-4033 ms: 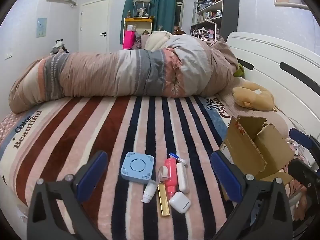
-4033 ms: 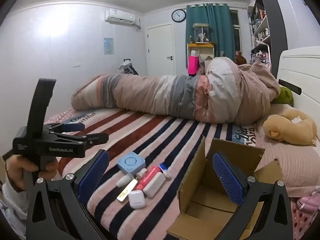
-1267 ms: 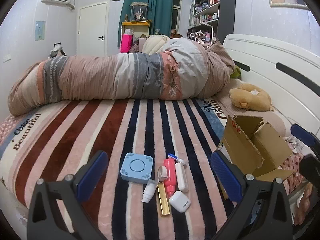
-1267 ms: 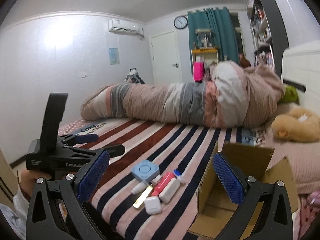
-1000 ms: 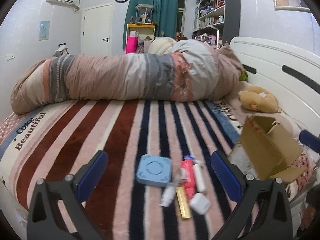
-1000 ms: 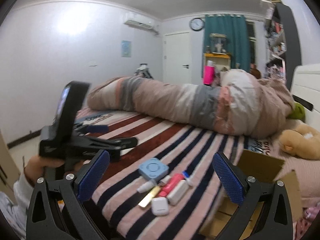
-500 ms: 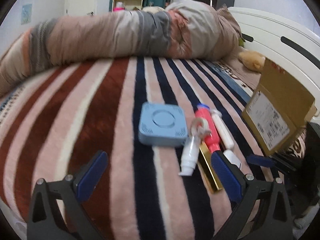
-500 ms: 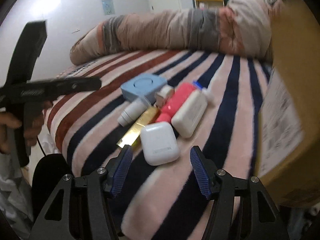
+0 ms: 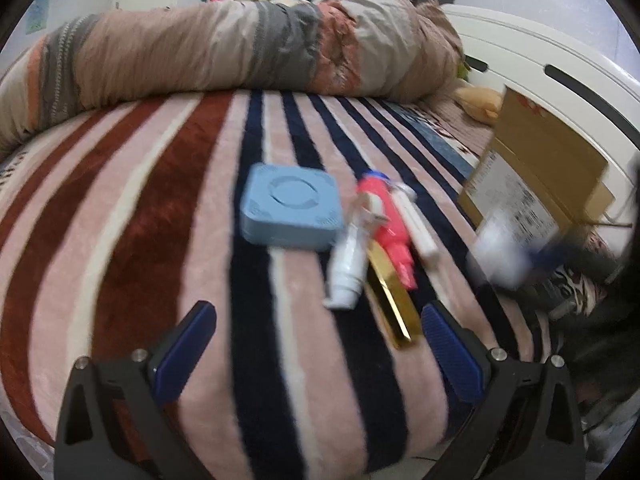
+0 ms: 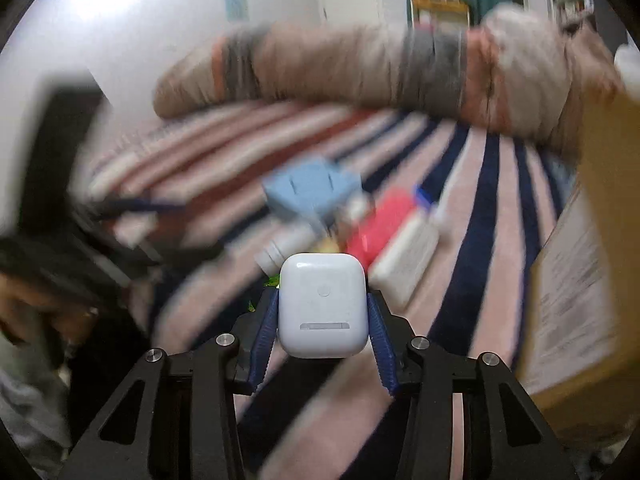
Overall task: Organize rigid objects
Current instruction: 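Grasp the white earbud case with right tool while left grasps gold bar, then drop earbud case into box with right tool while left carries gold bar in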
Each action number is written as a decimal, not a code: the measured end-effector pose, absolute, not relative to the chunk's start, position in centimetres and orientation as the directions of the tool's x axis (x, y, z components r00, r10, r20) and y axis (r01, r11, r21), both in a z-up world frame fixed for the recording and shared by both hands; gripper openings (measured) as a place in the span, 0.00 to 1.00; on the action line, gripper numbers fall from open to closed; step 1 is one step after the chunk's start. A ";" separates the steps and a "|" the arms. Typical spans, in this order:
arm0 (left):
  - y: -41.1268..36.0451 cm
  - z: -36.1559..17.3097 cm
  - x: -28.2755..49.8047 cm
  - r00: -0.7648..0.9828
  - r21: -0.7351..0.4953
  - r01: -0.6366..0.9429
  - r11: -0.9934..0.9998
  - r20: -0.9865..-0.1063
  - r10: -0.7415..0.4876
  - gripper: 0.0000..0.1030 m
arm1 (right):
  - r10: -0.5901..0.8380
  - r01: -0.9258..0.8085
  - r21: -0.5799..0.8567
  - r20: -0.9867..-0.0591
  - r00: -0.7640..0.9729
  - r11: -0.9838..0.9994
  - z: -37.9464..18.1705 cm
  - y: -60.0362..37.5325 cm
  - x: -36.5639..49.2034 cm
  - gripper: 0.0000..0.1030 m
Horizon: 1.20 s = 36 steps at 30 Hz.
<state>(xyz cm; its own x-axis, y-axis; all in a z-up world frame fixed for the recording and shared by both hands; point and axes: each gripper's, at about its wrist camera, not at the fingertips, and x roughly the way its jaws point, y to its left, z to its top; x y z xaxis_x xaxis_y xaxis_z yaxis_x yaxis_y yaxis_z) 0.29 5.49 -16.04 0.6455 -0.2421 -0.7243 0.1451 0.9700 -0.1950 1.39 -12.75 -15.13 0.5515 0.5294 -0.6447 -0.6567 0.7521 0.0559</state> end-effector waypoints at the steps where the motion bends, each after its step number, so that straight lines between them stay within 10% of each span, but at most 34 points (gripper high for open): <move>1: 4.9 -16.4 0.1 0.634 -0.212 0.164 0.963 -0.725 -0.268 0.97 | 0.547 -0.663 0.044 -0.607 0.576 0.747 -12.9 -13.1 0.5 0.38; 7: 0.9 -18.7 1.1 0.572 -0.272 0.192 0.943 -0.750 -0.333 0.47 | 0.498 -0.554 -0.016 -0.417 0.760 0.832 -1.4 -18.9 -1.1 0.38; 11: -0.5 -19.5 2.9 0.601 -0.190 0.115 0.975 -0.768 -0.220 0.17 | 0.210 -0.302 -0.115 -0.492 0.845 0.946 -1.3 -23.8 2.0 0.38; 21: -2.1 -20.2 5.3 0.630 -0.077 0.059 0.995 -0.770 -0.097 0.16 | 0.049 -0.198 -0.114 -0.742 0.669 0.974 -6.9 -30.2 6.5 0.39; 30: -1.2 -16.8 3.2 0.674 -0.059 0.163 0.985 -0.722 -0.155 0.15 | 0.113 -0.223 -0.086 -0.658 0.745 0.971 -4.9 -29.0 4.8 0.52; 36: 2.1 -9.1 1.9 0.756 -0.059 0.165 0.985 -0.634 -0.165 0.15 | 0.472 -0.534 0.024 -0.503 0.724 0.845 -0.8 -23.0 0.2 0.52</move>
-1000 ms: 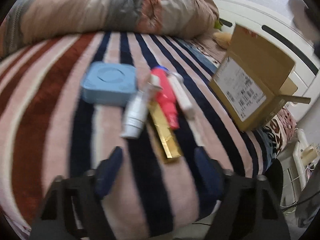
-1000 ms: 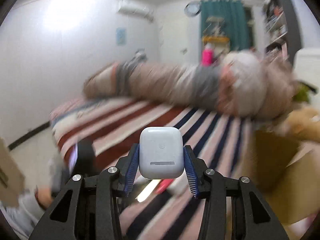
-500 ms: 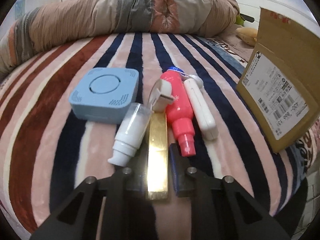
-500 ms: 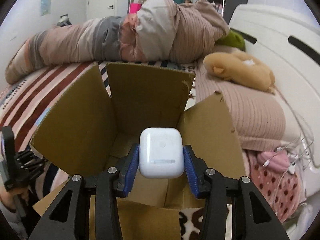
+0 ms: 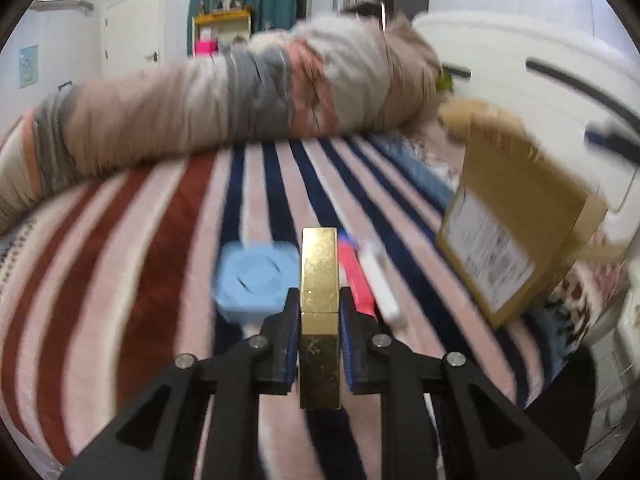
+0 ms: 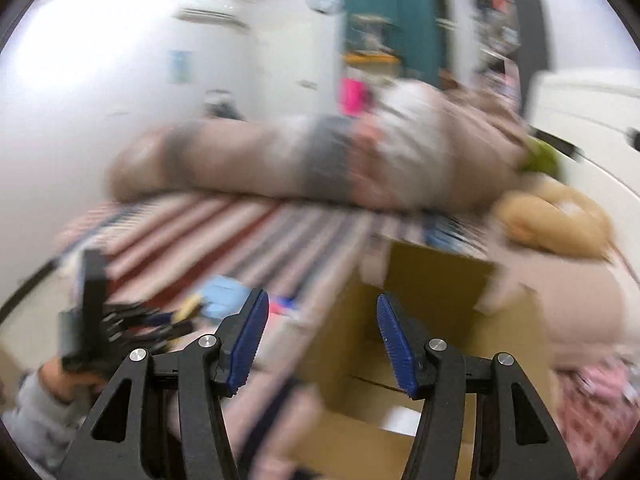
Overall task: Organize rigid objects
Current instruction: 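Drop earbud case into box with right tool while left carries gold bar in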
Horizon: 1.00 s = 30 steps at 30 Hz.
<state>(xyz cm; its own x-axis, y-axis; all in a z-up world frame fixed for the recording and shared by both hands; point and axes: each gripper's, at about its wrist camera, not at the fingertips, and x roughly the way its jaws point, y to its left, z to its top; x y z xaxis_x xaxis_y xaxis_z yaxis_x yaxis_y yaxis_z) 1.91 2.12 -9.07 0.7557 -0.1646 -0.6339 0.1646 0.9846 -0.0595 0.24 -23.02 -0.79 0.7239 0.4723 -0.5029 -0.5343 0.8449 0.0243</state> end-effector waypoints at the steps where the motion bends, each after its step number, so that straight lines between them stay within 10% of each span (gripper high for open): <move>1: 2.8 -7.4 1.9 0.764 -0.064 0.169 0.984 -0.622 -0.172 0.15 | 0.509 -0.573 0.019 -0.484 0.712 0.819 -0.7 -21.8 -0.5 0.52; 13: -7.6 7.7 3.0 0.653 -0.023 0.609 0.793 -0.554 -0.517 0.15 | 0.703 -0.733 0.229 -0.561 0.438 0.640 -15.8 -11.0 1.7 0.51; 26: -24.4 -0.2 10.2 0.323 -0.110 0.730 0.674 -0.815 -0.482 0.15 | 0.670 -0.621 0.351 -0.622 0.405 0.701 -20.6 -8.4 6.5 0.51; 30: -22.0 1.1 9.8 0.356 -0.127 0.717 0.685 -0.779 -0.517 0.58 | 0.649 -0.596 0.344 -0.629 0.427 0.726 -20.6 -7.7 7.3 0.51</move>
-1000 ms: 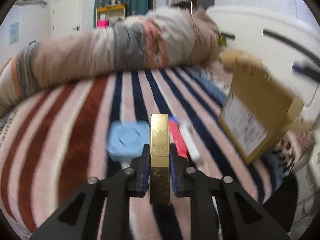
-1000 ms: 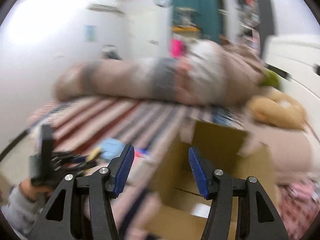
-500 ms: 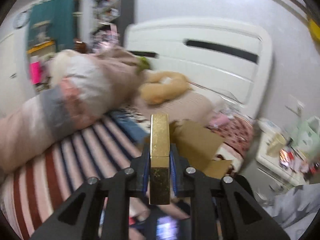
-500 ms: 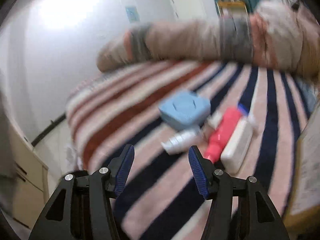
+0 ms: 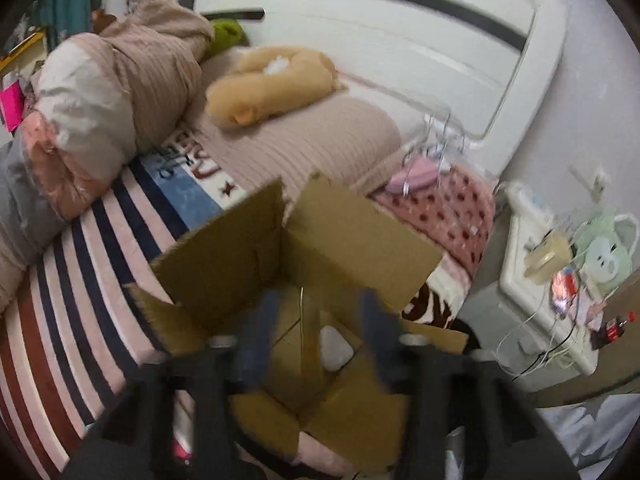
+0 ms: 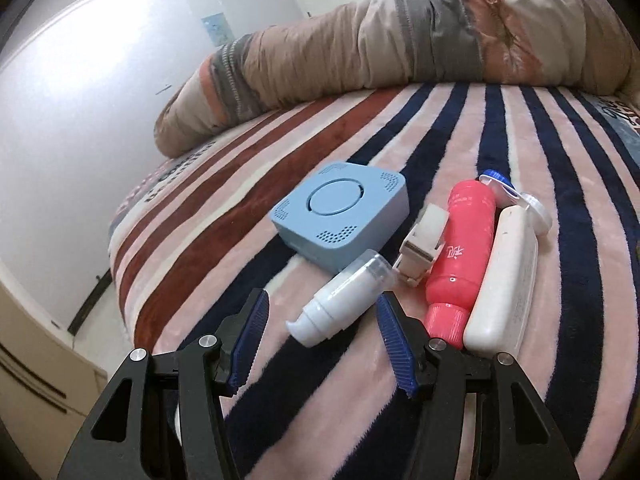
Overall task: Organize rigid objects
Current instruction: 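Drop earbud case into box with right tool while left carries gold bar in, then place white pump bottle in box with right tool while left grasps blue case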
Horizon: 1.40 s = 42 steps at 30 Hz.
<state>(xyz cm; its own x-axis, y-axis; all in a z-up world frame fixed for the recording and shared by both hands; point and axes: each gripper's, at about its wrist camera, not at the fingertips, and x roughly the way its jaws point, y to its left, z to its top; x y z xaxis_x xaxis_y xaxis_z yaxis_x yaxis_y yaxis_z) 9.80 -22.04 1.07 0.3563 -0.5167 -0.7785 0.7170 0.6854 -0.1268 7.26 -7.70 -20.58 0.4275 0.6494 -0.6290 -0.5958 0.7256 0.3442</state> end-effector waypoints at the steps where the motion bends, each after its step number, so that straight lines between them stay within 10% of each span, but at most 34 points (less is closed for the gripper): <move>1: -20.7 1.9 9.3 0.384 -0.120 0.712 0.692 -0.759 -0.526 0.60 | 0.644 -0.590 0.342 -0.630 0.433 0.731 -20.6 -7.6 7.2 0.51; 7: -10.1 3.8 6.8 0.568 -0.070 0.576 0.815 -0.682 -0.460 0.67 | 0.596 -0.541 0.320 -0.648 0.475 0.778 -20.5 -7.0 7.7 0.50; 15: 3.9 -1.4 5.7 0.715 -0.035 0.245 0.969 -0.668 -0.205 0.69 | 0.472 -0.485 0.198 -0.691 0.547 0.852 -20.0 -6.2 7.3 0.22; 28: 6.9 -15.8 10.4 0.587 -0.092 0.142 0.986 -0.794 -0.159 0.79 | 0.457 -0.482 0.075 -0.470 0.755 0.873 -0.2 -19.4 1.0 0.21; 42: 3.1 -19.9 12.9 0.563 0.016 0.138 0.990 -0.824 -0.066 0.79 | 0.032 -0.243 -0.158 -0.776 0.629 0.957 -6.7 -28.6 7.0 0.23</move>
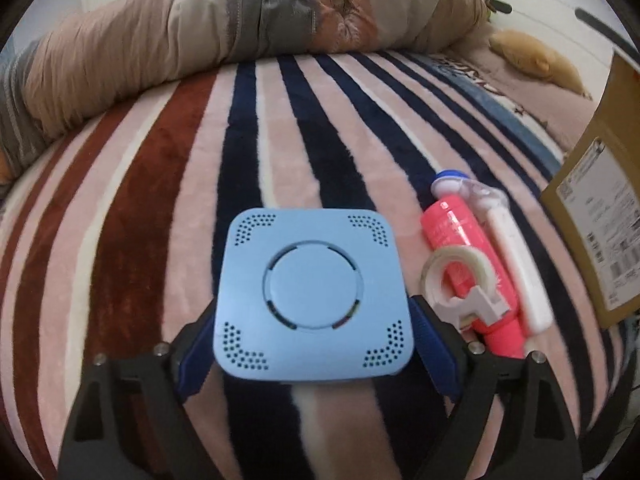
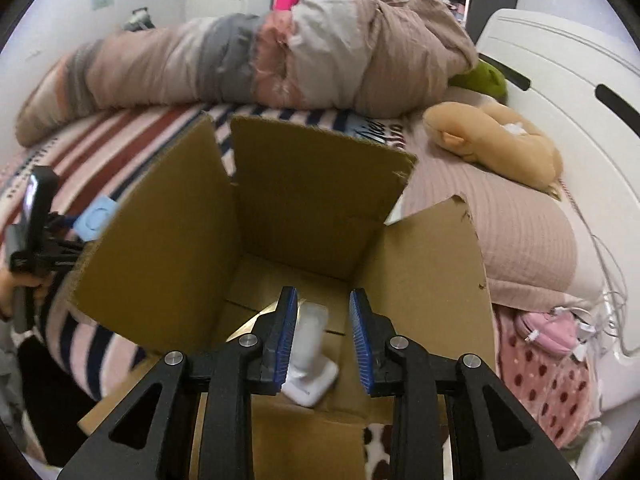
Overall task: Organize rigid objects
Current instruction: 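Place white pump bottle in box with right tool while left grasps blue case, then carry the blue square case over the box with the left tool and release it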
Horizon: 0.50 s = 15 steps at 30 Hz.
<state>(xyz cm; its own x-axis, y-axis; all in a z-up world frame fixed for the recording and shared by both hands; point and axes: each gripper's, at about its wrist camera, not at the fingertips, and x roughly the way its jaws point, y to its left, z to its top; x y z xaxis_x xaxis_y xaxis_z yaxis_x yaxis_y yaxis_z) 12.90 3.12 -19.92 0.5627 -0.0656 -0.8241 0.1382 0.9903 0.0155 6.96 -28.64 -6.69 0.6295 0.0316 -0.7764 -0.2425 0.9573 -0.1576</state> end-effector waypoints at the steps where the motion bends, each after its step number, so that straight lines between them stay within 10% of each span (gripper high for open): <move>1: 3.2 -20.0 12.9 0.570 0.018 0.128 0.992 -0.819 -0.058 0.75 | 0.043 -0.247 -0.148 -0.775 0.631 0.958 -6.6 -28.6 6.7 0.24; 12: 4.8 -18.0 11.7 0.620 -0.024 0.107 0.994 -0.780 -0.085 0.75 | 0.462 -0.564 0.018 -0.594 0.658 0.826 -1.1 -21.1 1.5 0.41; 15: 5.6 -15.8 10.0 0.619 -0.048 0.167 0.985 -0.772 -0.143 0.75 | 0.564 -0.697 0.022 -0.606 0.561 0.717 -1.5 -17.1 0.8 0.72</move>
